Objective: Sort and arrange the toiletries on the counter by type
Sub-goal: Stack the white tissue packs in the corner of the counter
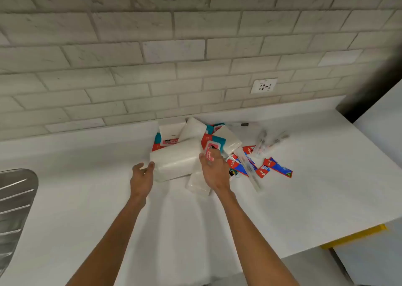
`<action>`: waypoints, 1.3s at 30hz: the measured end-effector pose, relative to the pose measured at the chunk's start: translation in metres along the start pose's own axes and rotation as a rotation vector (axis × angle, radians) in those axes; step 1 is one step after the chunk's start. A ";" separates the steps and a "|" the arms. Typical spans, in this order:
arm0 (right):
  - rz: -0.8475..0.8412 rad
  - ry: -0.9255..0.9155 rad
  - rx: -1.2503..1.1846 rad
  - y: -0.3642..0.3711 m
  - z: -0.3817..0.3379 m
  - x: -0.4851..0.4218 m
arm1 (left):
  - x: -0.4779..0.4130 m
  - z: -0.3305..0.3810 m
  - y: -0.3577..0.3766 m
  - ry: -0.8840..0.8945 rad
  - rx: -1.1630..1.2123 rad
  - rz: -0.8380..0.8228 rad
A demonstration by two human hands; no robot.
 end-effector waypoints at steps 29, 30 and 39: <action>-0.181 -0.133 -0.094 0.044 -0.008 0.059 | 0.055 -0.049 -0.021 0.170 -0.147 -0.183; -0.188 -0.151 -0.075 0.043 -0.007 0.066 | 0.060 -0.052 -0.022 0.185 -0.182 -0.190; -0.237 -0.065 -0.278 0.006 0.044 0.116 | 0.085 -0.047 -0.001 0.320 -0.546 -0.477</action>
Point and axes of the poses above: each hand's wrist, its own x-axis away from the middle knuckle, its own y-axis out of the palm, z = x × y, the point moved 7 cm from there along -x, towards the middle knuckle, and after that the axes turned 10 degrees about -z, right-handed, at the moved point
